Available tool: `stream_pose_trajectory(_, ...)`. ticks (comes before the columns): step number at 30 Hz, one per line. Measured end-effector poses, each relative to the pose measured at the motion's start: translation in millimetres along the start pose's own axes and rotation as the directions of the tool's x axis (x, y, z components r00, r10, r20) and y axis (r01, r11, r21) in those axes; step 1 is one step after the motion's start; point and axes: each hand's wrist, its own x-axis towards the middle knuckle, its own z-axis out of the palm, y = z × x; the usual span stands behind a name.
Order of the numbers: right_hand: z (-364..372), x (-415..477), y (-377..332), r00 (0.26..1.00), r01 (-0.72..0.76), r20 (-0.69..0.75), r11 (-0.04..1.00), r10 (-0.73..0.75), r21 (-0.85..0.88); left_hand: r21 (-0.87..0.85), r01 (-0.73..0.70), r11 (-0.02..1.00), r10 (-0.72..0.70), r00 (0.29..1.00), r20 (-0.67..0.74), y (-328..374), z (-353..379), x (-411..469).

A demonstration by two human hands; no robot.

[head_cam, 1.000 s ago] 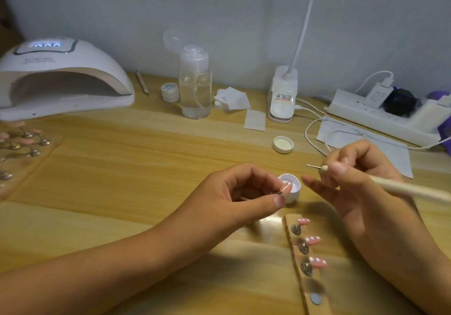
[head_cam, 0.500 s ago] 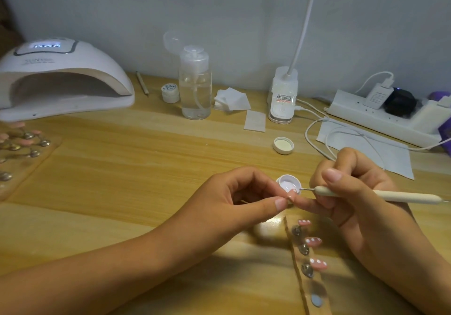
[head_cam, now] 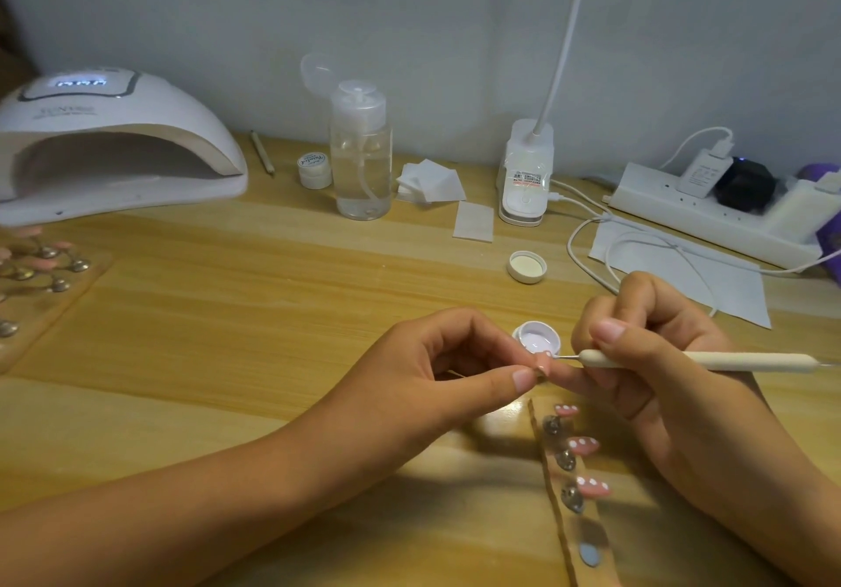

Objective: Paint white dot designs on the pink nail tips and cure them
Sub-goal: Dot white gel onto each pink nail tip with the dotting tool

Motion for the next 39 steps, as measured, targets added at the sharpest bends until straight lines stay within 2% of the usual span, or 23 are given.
stream_pose_trajectory(39,-5.8,1.1,2.8,0.996,-0.012,0.086,1.000,0.014,-0.014,0.007,0.000,1.000,0.000,1.000,-0.005,0.7,1.0,-0.3)
